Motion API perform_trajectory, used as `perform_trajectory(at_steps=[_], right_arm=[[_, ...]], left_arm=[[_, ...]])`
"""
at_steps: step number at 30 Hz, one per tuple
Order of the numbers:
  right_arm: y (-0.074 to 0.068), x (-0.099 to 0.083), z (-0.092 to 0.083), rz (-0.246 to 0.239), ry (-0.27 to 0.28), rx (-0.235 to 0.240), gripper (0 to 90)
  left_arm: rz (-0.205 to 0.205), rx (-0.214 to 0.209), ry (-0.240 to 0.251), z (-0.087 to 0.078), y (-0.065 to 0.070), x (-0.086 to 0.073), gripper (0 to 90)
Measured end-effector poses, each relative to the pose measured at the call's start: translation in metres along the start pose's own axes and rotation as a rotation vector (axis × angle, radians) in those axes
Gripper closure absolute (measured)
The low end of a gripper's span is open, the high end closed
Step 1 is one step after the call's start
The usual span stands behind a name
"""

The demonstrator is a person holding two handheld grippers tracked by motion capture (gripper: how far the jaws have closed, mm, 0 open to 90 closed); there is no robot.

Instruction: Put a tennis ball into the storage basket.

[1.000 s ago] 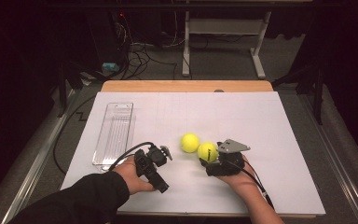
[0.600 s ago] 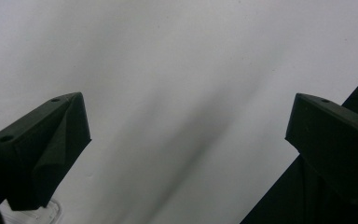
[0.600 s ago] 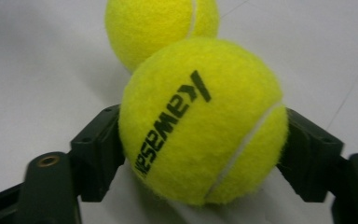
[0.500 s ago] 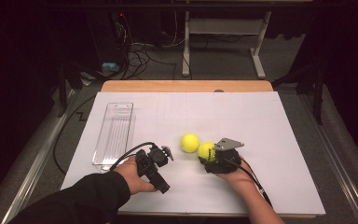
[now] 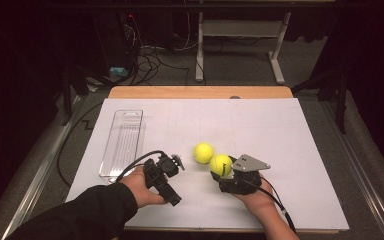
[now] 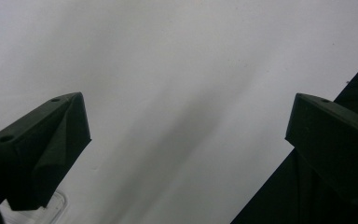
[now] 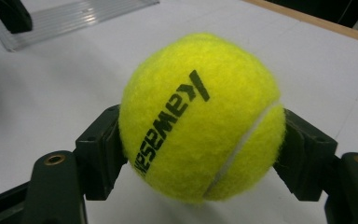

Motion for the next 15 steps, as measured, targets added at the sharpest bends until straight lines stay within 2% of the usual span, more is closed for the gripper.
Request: perform_trajectory(at_steps=[6, 15], right_arm=[[-0.012, 0.005, -0.009, -0.014, 0.043, 0.021, 27.4], [-0.023, 0.009, -0.011, -0.037, 0.065, 0.041, 27.5]], left_arm=[[0.005, -0.006, -0.005, -0.002, 0.002, -0.001, 0.6], [-0.002, -0.011, -0.004, -0.008, 0.001, -0.002, 0.6]])
Point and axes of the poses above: each handheld gripper's, and its own axes: z roughly forward along the jaws, x roughly out of its top, y roughly to its right, the point moved 3 cm from there along z, roughly forward along the jaws, and after that the axes turned 4 degrees about -y, right-handed, at the moved point
